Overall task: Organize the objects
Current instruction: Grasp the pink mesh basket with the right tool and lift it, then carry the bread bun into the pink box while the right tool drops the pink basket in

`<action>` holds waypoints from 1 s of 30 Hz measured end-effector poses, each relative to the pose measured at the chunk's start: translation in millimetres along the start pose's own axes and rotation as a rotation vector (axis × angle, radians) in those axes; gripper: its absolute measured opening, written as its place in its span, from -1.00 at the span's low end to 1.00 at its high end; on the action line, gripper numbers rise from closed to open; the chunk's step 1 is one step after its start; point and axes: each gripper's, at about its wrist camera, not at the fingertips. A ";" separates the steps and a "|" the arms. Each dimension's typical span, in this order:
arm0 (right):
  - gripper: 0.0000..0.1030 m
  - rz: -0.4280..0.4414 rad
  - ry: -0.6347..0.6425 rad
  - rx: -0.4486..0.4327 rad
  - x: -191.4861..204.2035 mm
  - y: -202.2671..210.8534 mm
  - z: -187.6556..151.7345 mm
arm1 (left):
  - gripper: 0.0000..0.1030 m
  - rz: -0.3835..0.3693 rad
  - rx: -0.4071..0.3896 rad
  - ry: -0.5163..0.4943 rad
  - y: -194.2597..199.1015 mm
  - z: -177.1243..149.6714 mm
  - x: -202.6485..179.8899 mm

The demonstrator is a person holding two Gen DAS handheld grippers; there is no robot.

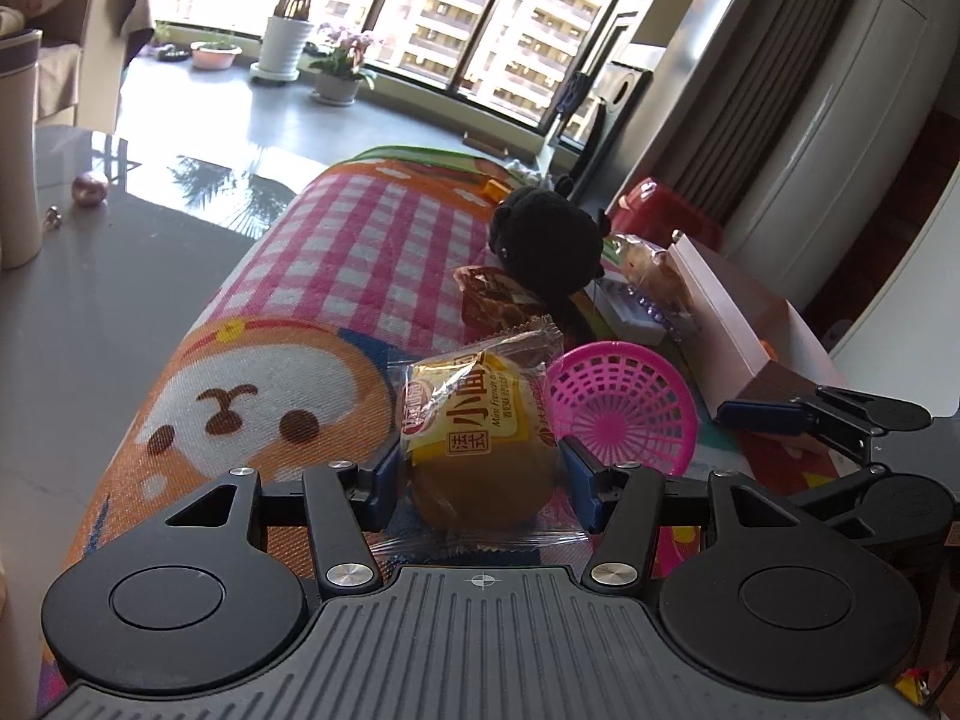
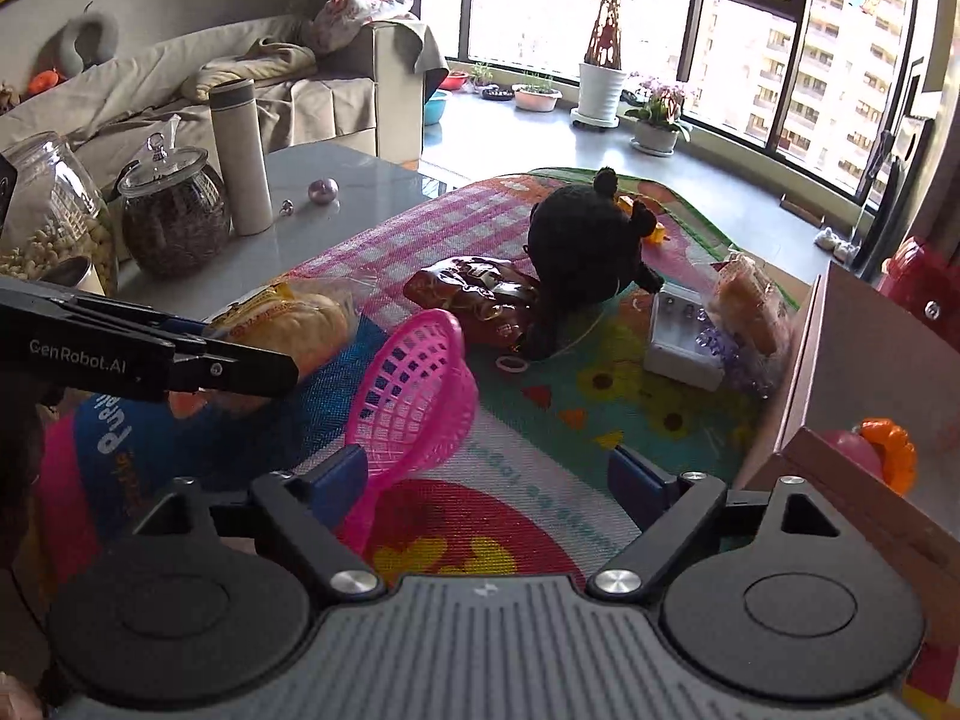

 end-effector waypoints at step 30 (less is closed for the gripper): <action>0.61 -0.103 -0.034 -0.029 1.3 25.1 -11.2 | 0.15 -0.031 0.065 -0.095 0.3 -13.2 -29.2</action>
Point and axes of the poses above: each gripper's, at about its wrist camera, not at the fingertips, and y roughly against the way its jaws point, x to its left, z to its top, and after that the axes turned 6 degrees about y, right-handed
